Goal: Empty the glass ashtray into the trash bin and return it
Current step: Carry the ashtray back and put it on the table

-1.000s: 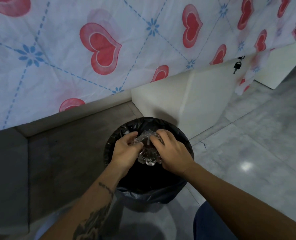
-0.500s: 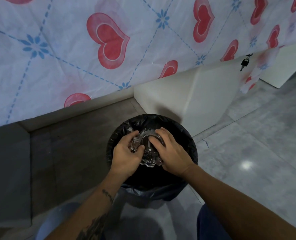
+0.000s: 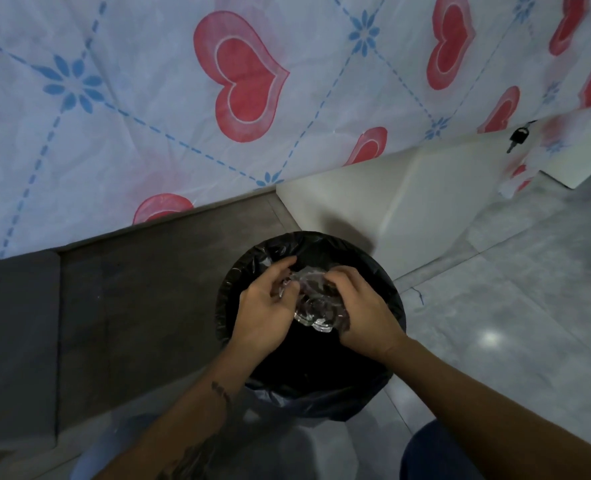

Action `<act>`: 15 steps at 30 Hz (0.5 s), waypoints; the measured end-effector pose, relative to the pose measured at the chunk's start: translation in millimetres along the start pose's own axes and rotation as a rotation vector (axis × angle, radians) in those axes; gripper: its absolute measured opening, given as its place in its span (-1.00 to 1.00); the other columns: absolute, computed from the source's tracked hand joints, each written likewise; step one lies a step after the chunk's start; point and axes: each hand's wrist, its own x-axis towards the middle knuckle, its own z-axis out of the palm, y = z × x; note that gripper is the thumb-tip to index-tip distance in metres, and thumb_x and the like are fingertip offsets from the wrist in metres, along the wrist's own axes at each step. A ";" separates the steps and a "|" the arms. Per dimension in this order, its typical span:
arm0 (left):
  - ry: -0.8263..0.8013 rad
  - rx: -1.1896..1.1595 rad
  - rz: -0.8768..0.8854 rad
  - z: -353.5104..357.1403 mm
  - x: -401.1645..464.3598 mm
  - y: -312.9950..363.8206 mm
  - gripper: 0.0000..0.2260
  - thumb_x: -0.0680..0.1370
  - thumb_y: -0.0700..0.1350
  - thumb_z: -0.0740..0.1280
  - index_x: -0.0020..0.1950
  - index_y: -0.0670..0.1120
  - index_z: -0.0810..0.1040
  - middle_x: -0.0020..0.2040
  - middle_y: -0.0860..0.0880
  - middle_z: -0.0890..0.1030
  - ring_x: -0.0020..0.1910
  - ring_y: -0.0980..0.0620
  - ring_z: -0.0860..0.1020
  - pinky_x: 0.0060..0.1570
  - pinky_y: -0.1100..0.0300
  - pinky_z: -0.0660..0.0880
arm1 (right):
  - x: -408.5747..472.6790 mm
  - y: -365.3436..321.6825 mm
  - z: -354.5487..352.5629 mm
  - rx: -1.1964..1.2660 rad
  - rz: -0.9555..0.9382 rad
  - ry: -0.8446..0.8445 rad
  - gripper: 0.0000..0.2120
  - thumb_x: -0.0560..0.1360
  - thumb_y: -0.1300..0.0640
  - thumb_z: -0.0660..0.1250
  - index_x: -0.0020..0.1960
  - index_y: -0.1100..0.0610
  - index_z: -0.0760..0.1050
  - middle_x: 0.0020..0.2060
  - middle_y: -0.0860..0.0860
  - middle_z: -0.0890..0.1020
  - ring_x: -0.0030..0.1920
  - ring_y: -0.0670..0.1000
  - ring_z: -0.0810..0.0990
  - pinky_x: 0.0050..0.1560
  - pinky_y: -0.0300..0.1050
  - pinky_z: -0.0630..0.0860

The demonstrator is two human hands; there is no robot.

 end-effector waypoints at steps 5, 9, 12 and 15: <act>-0.186 0.139 -0.154 -13.7 -4.8 41.9 -0.67 0.58 -0.03 0.26 0.25 0.34 0.55 0.05 0.19 0.66 -0.02 0.31 0.58 0.00 0.51 0.42 | -9.5 -24.3 -39.1 0.518 0.416 -0.034 -0.71 0.34 0.17 0.33 0.00 -0.13 0.49 -0.17 -0.16 0.69 -0.17 -0.17 0.66 -0.15 -0.27 0.56; -0.347 0.307 -0.181 -21.0 -23.7 97.1 -0.60 0.56 -0.13 0.27 0.36 0.19 0.52 0.16 0.05 0.66 0.07 0.17 0.60 0.17 0.36 0.47 | -28.2 -57.3 -88.2 0.782 0.716 -0.133 -0.77 0.44 0.30 0.38 -0.01 0.01 0.59 -0.09 0.10 0.71 -0.11 0.18 0.73 -0.20 0.25 0.70; -0.352 0.336 -0.128 -28.9 -39.7 152.3 -0.58 0.57 -0.21 0.27 0.37 0.15 0.51 0.22 0.06 0.57 0.20 0.13 0.52 0.28 0.24 0.41 | -32.9 -90.5 -141.1 0.986 0.907 -0.234 -0.64 0.47 0.38 0.36 0.09 -0.04 0.64 0.02 0.13 0.73 -0.08 0.21 0.75 -0.21 0.23 0.71; -0.346 0.323 -0.093 -41.2 -52.5 216.7 -0.55 0.55 -0.28 0.25 0.36 0.13 0.52 0.20 0.12 0.55 0.13 0.24 0.50 0.20 0.40 0.39 | -30.7 -130.1 -202.4 1.101 0.951 -0.323 -0.69 0.39 0.28 0.44 0.02 -0.07 0.68 -0.01 0.15 0.75 -0.07 0.29 0.75 -0.15 0.25 0.70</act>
